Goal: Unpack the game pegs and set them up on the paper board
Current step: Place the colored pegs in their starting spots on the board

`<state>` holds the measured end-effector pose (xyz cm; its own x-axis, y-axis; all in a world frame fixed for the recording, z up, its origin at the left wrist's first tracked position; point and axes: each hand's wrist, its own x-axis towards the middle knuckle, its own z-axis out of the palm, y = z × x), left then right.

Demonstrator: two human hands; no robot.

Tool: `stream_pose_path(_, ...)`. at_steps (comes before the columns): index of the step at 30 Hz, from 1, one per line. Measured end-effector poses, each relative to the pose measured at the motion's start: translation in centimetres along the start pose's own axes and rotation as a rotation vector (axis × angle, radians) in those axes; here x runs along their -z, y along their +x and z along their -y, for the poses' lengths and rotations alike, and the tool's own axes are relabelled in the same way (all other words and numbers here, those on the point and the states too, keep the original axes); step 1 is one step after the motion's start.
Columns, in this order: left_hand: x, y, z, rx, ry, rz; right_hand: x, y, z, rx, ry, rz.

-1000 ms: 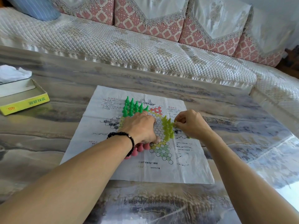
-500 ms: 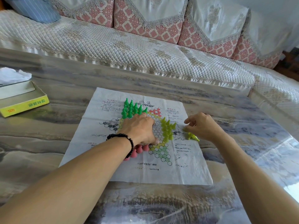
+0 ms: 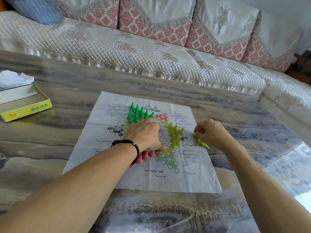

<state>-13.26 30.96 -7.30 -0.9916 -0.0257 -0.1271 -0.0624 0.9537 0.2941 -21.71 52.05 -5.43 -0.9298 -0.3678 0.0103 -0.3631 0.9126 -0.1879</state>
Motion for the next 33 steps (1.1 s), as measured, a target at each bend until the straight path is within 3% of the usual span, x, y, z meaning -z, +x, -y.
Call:
stream_pose_path(4,0.0,0.0,0.0,0.009,0.002,0.001,0.6,0.1,0.5,0.023,0.055,-0.095)
stream_pose_path(12,0.1,0.0,-0.1,0.014,0.000,0.006,-0.8,-0.5,2.7,0.080,0.100,0.064)
stream_pose_path(33,0.0,0.1,0.0,0.008,0.003,0.018,-1.5,-1.0,2.7,-0.014,0.237,-0.063)
